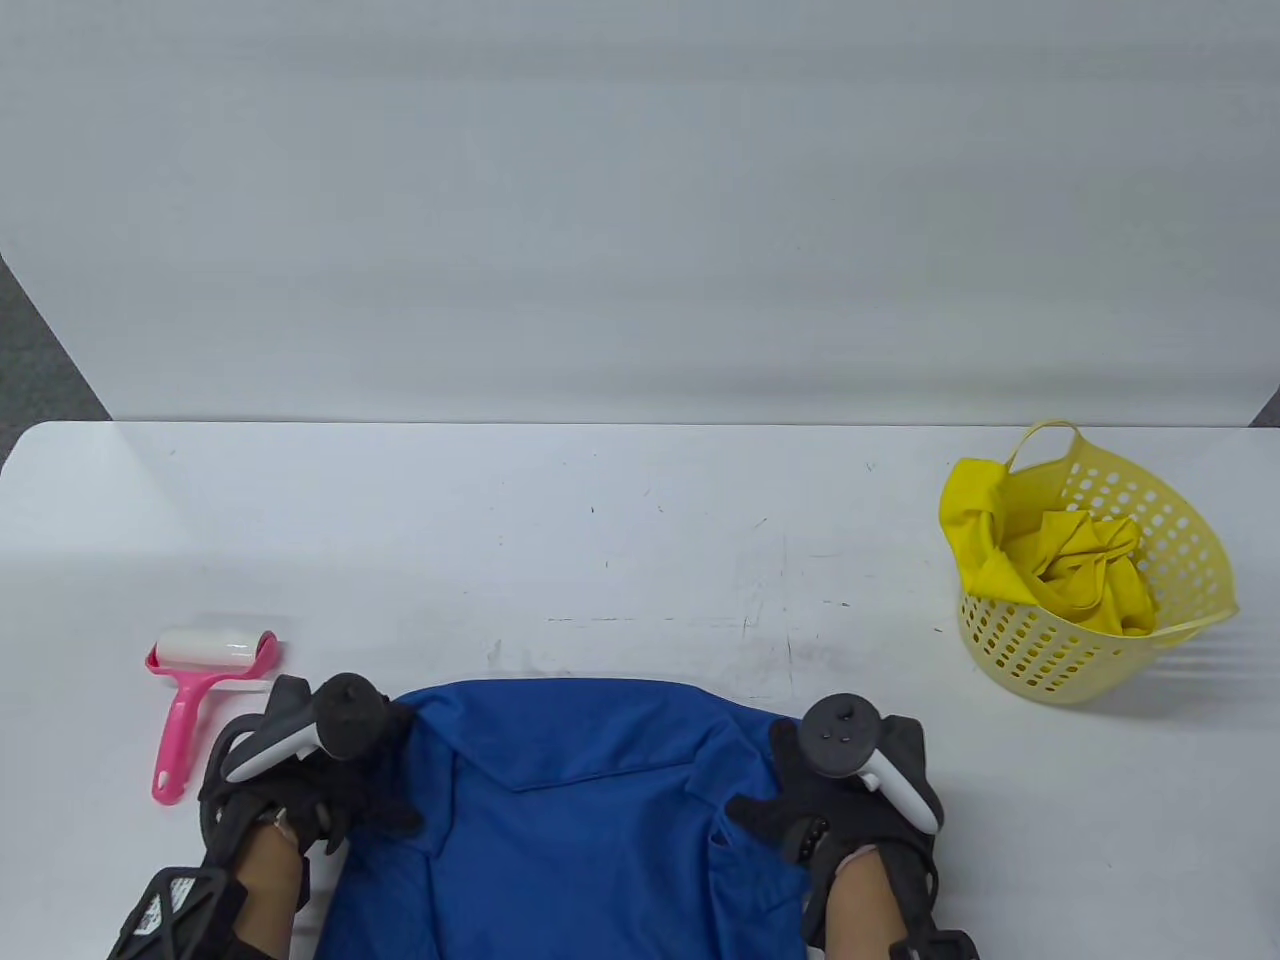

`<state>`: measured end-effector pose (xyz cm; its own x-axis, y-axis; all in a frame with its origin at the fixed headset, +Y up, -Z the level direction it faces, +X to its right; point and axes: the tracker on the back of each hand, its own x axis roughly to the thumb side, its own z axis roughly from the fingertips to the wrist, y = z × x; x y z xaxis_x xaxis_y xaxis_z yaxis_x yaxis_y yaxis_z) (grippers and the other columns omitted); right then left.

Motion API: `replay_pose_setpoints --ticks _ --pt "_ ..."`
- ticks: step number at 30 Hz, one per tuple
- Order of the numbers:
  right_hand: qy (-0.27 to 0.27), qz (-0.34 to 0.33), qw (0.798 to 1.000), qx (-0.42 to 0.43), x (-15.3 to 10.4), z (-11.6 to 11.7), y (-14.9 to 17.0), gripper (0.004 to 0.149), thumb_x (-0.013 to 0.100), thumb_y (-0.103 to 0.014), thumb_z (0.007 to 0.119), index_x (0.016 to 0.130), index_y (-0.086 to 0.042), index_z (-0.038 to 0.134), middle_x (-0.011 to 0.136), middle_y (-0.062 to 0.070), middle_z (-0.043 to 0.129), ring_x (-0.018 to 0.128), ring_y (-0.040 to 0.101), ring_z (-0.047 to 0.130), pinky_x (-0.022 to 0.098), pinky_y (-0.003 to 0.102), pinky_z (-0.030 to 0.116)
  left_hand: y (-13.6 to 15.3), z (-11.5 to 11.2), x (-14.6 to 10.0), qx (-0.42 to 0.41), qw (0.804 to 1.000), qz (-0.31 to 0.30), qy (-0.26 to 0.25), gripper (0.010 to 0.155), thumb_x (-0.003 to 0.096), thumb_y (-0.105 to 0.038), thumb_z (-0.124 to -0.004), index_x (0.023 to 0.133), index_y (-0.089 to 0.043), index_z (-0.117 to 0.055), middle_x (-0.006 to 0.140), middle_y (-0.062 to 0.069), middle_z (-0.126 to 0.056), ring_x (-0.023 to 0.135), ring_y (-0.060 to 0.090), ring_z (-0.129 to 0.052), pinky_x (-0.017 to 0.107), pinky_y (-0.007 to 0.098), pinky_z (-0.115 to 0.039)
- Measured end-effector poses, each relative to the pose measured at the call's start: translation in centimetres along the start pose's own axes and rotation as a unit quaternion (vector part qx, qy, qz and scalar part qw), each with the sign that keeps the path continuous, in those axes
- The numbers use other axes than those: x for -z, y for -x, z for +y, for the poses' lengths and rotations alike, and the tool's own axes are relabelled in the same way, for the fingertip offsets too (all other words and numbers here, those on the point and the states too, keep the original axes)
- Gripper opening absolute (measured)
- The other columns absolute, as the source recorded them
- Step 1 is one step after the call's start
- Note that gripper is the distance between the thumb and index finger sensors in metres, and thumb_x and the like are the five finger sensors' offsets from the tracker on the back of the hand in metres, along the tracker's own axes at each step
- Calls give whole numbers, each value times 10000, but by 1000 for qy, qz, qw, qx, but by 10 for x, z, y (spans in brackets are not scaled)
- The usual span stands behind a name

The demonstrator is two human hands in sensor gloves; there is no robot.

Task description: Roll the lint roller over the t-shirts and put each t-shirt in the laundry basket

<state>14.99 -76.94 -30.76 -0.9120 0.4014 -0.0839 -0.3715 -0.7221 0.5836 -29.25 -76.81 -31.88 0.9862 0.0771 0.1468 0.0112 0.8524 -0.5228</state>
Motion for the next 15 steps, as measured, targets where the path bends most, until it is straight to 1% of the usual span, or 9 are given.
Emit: replay_pose_setpoints --ticks 3,5,7,10,11,12,13,14,15 --pt "17 31 995 -89 12 7 -8 845 412 -528 728 980 -234 175 993 249 -51 867 547 -54 560 780 104 -8 -3 3 41 999 15 2 1113 250 -691 -863 1122 -359 -256 1248 89 -224 1182 488 -325 774 777 -311" --pt "70 10 995 -75 10 -1 -11 597 492 -397 658 997 -235 384 1052 271 136 926 569 118 582 786 194 -10 0 3 37 999 22 -33 850 389 -629 -761 1112 -422 -365 1252 69 -299 1183 459 -377 786 754 -331" --pt "136 -18 989 -56 4 -10 -9 511 474 -364 682 947 -180 622 1061 289 389 939 582 339 590 783 298 -9 4 0 24 995 4 -97 552 506 -524 -671 1045 -423 -605 1214 58 -517 1173 404 -492 793 728 -377" --pt "157 -87 982 51 -10 -28 5 476 462 -380 695 868 -134 743 1017 262 629 916 557 559 590 763 424 6 13 -6 -100 984 -68 -127 485 495 -514 -680 960 -400 -755 1157 -1 -695 1178 370 -542 796 730 -379" --pt "145 -122 975 116 -15 -36 11 469 464 -383 703 834 -105 779 895 203 864 816 492 800 588 680 572 15 17 -7 -192 966 -111 -135 468 491 -514 -689 920 -373 -810 1065 9 -841 1140 340 -667 790 724 -414" --pt "108 -154 963 191 -18 -40 17 464 473 -392 708 812 -89 801 684 135 1045 595 406 1025 502 580 764 22 20 -7 -272 942 -145 -131 465 503 -527 -689 898 -333 -841 922 7 -970 1019 318 -857 778 702 -501" --pt "42 -174 938 297 -20 -39 25 468 480 -396 715 796 -64 810 513 75 1100 386 313 1122 383 503 873 31 21 -5 -374 905 -172 -101 463 490 -525 -716 826 -271 -910 628 -7 -1092 718 277 -1062 690 624 -691" --pt "14 -190 912 363 -21 -36 30 471 472 -391 741 763 -37 852 377 46 1130 213 260 1157 266 457 931 35 21 -4 -427 884 -177 -69 476 488 -533 -734 800 -240 -941 453 -30 -1108 431 256 -1121 544 574 -823" --pt "-22 -192 883 429 -22 -34 35 477 470 -387 758 739 -11 876 272 23 1128 78 208 1147 182 420 954 40 22 -6 -468 863 -180 -55 483 498 -524 -745 810 -211 -940 404 -13 -1099 324 249 -1108 492 551 -845"
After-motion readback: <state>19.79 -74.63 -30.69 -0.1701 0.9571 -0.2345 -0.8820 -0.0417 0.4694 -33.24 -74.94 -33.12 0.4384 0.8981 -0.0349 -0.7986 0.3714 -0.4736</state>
